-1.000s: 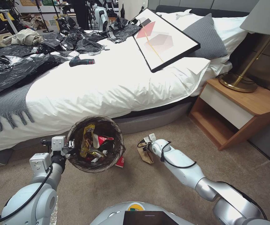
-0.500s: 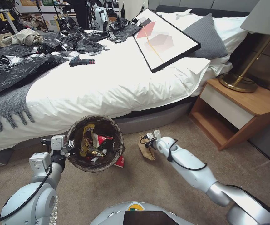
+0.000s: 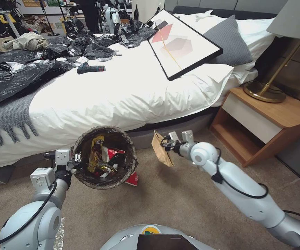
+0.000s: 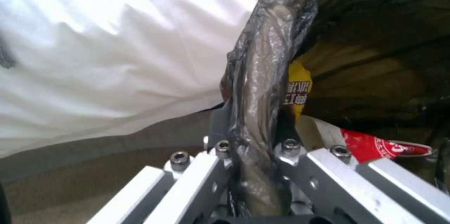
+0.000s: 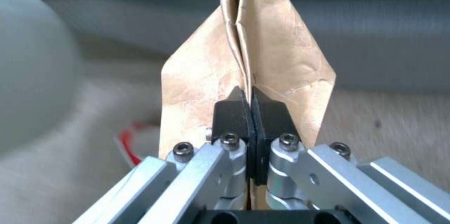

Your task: Pick up the trash bin, then pick up the garbage from the floor and place it into the trash bin.

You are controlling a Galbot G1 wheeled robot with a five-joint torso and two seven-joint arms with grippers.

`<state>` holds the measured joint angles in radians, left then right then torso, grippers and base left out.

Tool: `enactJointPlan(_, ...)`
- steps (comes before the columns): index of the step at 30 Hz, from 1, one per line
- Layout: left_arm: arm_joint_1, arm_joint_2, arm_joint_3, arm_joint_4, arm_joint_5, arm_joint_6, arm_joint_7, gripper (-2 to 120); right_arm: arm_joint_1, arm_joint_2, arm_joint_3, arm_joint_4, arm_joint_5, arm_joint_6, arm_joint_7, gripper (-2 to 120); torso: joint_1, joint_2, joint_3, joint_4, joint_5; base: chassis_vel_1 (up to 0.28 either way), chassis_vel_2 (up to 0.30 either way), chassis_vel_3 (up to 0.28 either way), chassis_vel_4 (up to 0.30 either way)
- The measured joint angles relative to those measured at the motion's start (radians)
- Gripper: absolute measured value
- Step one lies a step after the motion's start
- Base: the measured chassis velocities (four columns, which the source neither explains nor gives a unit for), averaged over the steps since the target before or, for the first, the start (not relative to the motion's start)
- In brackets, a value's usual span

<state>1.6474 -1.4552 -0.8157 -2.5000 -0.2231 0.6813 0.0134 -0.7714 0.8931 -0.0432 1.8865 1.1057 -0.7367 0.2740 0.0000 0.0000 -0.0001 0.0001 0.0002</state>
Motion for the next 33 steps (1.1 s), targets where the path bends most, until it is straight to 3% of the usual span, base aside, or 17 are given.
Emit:
enactJointPlan(5, -0.008, 0.0, 0.0, 0.0, -0.001, 0.0, 0.0, 0, 0.004, -0.041, 0.105, 0.192, 0.182, 0.0, 0.051, 0, 0.0, 0.0, 0.0, 0.0, -0.0001, 0.0, 0.0, 0.0, 0.0)
enactJointPlan(10, -0.008, 0.0, 0.0, 0.0, -0.001, 0.0, 0.0, 0, 0.022, -0.059, 0.18, 0.302, 0.311, 0.0, 0.098, 0, 0.0, 0.0, 0.0, -0.0002, -0.0001, 0.0, 0.0, 0.0, 0.0)
enactJointPlan(13, -0.006, 0.001, -0.001, 0.0, -0.001, 0.0, 0.0, 0, 0.095, -0.084, 0.26, 0.394, 0.53, 0.0, 0.15, 0, 0.0, 0.0, 0.0, -0.0002, -0.0001, 0.0, 0.0, 0.0, 0.0)
enactJointPlan(14, -0.006, 0.001, -0.001, 0.0, -0.001, 0.0, 0.0, 0, 0.095, -0.084, 0.26, 0.394, 0.53, 0.0, 0.15, 0, 0.0, 0.0, 0.0, -0.0002, -0.0001, 0.0, 0.0, 0.0, 0.0)
enactJointPlan(16, -0.006, 0.0, -0.001, 0.0, -0.001, 0.0, 0.0, 0, 0.151, -0.093, 0.282, 0.418, 0.656, 0.0, 0.167, 0, 0.0, 0.0, 0.0, -0.0001, -0.0002, 0.0, 0.0, 0.0, 0.0)
enactJointPlan(20, -0.003, -0.006, 0.004, 0.0, 0.003, 0.0, 0.001, 0, 0.26, -0.101, 0.284, 0.424, 0.817, 0.003, 0.174, 0, 0.0, 0.0, 0.0, 0.0, -0.0002, 0.0, 0.0, 0.0, 0.0)
enactJointPlan(24, -0.003, -0.007, 0.004, 0.0, 0.003, 0.0, 0.001, 0, 0.301, -0.099, 0.27, 0.418, 0.862, 0.008, 0.175, 0, 0.0, 0.0, 0.0, -0.0001, -0.0003, 0.0, 0.0, 0.0, 0.0)
enactJointPlan(26, -0.001, -0.007, 0.001, 0.0, 0.003, 0.0, 0.001, 0, 0.391, -0.084, 0.228, 0.418, 0.955, 0.025, 0.192, 0, 0.0, 0.0, 0.0, 0.0, -0.0003, 0.0, 0.0, 0.0, 0.0)
enactJointPlan(33, 0.002, -0.009, 0.001, 0.0, 0.002, 0.0, 0.002, 0, 0.47, -0.049, 0.141, 0.42, 0.971, 0.043, 0.207, 0, 0.0, 0.0, 0.0, 0.0001, -0.0003, 0.0, 0.0, 0.0, 0.0)
